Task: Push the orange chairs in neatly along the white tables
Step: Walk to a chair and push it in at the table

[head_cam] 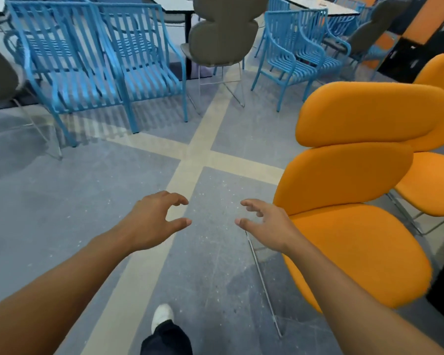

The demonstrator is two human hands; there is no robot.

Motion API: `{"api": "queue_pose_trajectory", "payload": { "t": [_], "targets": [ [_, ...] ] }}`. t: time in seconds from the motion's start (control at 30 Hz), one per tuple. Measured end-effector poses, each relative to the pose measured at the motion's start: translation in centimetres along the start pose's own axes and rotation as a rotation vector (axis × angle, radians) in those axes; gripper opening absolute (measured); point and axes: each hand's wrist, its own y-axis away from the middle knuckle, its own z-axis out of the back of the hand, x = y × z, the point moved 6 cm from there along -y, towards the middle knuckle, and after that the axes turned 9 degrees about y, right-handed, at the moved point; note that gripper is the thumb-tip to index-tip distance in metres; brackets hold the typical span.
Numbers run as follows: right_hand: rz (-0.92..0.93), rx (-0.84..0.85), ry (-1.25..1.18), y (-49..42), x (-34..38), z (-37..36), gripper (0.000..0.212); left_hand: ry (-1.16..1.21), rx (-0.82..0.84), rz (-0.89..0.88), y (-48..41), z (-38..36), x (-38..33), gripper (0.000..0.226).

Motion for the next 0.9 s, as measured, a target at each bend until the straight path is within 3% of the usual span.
{"api": "queue_pose_trajectory", "payload": {
  "t": [0.33, 0.9],
  "targets": [
    [-0.140, -0.128, -0.047, -10.4, 5.4, 1.7, 0.053, -0.046, 0.113, -0.142, -14.5, 8.2, 3.8, 0.045],
    [-0.281, -0.228, -0.182, -33.1, -0.3, 8.4, 0.052, -0.118, 0.276, -0.296, -43.8, 8.0, 0.5, 0.043]
  ]
}}
